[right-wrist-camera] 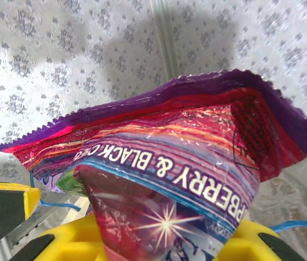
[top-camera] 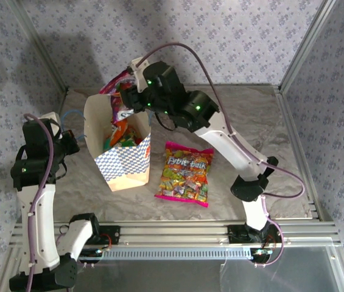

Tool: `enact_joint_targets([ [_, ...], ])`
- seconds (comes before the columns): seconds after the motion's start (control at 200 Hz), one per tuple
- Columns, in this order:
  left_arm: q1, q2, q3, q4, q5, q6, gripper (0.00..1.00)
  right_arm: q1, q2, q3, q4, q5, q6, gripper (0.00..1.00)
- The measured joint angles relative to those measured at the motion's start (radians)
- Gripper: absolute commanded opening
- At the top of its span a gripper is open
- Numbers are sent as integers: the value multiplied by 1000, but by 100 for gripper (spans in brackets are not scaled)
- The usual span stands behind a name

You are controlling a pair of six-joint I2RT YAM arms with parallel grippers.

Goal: Place the snacks into the paper bag

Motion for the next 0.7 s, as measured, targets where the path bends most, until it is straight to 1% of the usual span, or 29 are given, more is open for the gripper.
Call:
enact_joint_targets([
  [0.34,23,-2,-6,3,16,15,5,0,105,32,0,-97,89,27],
  [0.705,26,-13,-6,3,32,23,5,0,196,94,0,-169,122,26],
])
